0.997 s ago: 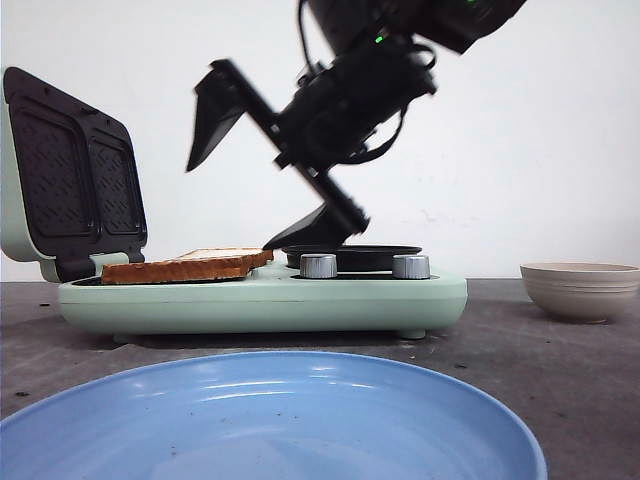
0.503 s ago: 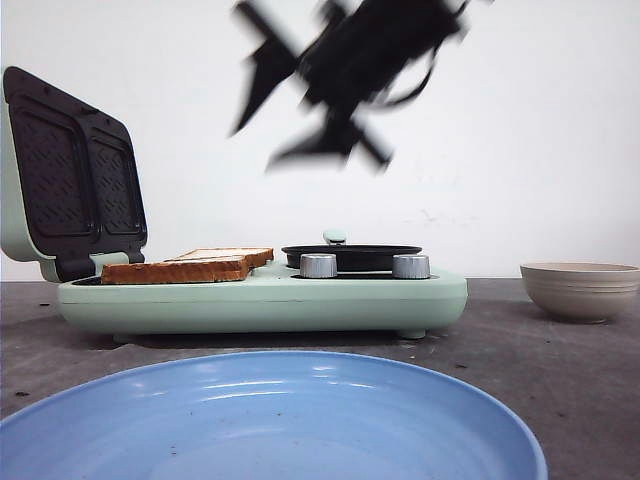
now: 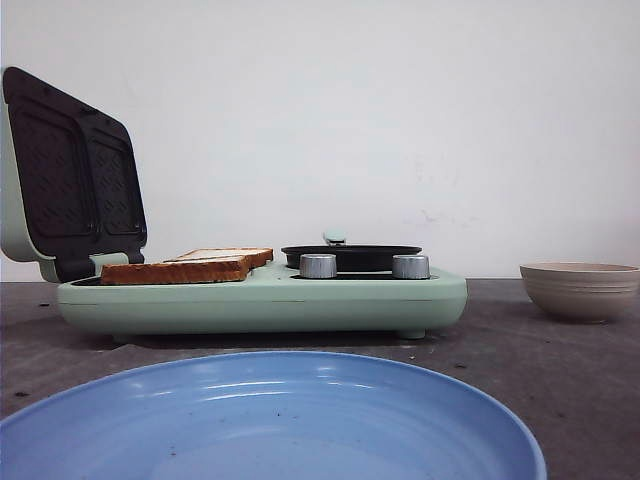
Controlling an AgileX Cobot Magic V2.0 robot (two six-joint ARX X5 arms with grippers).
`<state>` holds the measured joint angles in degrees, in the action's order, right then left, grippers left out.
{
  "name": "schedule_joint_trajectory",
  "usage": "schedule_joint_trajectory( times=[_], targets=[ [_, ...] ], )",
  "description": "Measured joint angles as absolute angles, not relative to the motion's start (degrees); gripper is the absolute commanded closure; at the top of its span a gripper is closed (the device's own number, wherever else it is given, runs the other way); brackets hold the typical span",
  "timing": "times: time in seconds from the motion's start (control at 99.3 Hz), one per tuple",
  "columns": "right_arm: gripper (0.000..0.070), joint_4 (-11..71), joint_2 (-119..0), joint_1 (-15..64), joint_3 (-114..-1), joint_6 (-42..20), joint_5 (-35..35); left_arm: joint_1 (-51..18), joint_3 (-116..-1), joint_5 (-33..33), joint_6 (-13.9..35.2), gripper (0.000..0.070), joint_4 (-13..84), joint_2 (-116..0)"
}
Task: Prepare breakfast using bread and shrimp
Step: 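Open the right gripper and raise it away from the press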
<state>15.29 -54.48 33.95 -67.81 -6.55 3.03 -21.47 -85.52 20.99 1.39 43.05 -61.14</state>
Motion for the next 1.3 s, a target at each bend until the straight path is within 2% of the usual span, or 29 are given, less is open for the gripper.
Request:
schedule_joint_trajectory(
  times=[0.211, 0.383, 0.523, 0.604, 0.725, 0.896, 1.077, 1.299],
  targets=[
    [0.0700, 23.4, -45.2, 31.4, -67.8, -1.8, 3.3, -13.2, -81.6, 20.1, 2.2, 0.0691, 34.0, -64.8],
    [0.0700, 30.2, -40.9, 29.5, -67.8, -0.3, 3.4, -5.3, -81.6, 11.7, 6.2, 0.0690, 24.9, -69.4],
    [0.0700, 34.5, -39.3, 28.8, -67.8, -0.1, 4.6, -1.2, -82.2, 7.4, 10.1, 0.0684, 24.2, -73.7],
    [0.0700, 35.7, -39.4, 28.8, -67.8, -0.1, 4.6, -0.1, -82.3, 5.8, 10.8, 0.0640, 25.7, -76.2],
    [0.0700, 36.5, -39.8, 28.8, -67.8, 0.0, 4.6, 2.3, -84.0, 1.3, 12.4, 0.0448, 31.7, -80.1],
    [0.0700, 37.1, -39.8, 28.8, -67.8, 0.0, 4.6, 6.0, -86.8, -3.7, 15.1, 0.0299, 39.6, -84.5],
    [0.0700, 37.1, -39.8, 28.8, -67.8, 0.0, 4.6, 9.5, -87.2, -10.9, 18.0, 0.0293, 42.2, -86.1],
    [0.0700, 37.1, -39.8, 28.8, -67.8, -0.4, 4.6, 15.5, -87.3, -26.7, 28.4, 0.0294, 42.3, -90.0]
  ],
)
